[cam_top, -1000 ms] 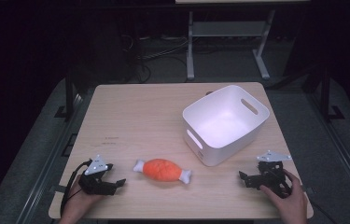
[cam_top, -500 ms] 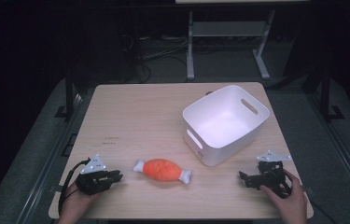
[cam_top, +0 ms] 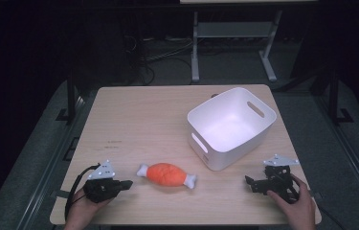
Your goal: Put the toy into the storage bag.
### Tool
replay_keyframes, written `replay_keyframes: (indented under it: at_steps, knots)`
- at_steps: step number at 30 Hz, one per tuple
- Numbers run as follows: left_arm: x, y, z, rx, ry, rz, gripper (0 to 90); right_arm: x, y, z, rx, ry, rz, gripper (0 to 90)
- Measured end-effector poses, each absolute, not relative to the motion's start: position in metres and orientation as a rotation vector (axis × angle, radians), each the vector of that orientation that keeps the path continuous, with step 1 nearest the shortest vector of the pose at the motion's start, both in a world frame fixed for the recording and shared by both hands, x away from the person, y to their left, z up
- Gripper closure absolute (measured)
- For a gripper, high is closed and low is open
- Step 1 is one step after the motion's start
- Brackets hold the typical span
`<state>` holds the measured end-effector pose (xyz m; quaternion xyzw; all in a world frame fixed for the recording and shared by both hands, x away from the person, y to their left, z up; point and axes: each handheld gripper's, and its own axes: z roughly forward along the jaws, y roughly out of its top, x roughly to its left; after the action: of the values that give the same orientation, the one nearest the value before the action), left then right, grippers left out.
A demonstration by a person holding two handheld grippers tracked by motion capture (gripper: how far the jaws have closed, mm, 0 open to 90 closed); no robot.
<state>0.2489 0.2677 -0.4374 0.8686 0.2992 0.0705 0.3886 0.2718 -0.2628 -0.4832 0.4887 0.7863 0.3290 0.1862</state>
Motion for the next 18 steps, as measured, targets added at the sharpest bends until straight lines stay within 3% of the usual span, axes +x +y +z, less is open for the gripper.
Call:
replay_keyframes:
  at_steps: [18]
  knots:
    - [0.264, 0.244, -0.440, 2.246, 0.746, 0.196, 89.5, 0.272, -0.263, -0.483, 1.375, 2.214, 0.926, 0.2]
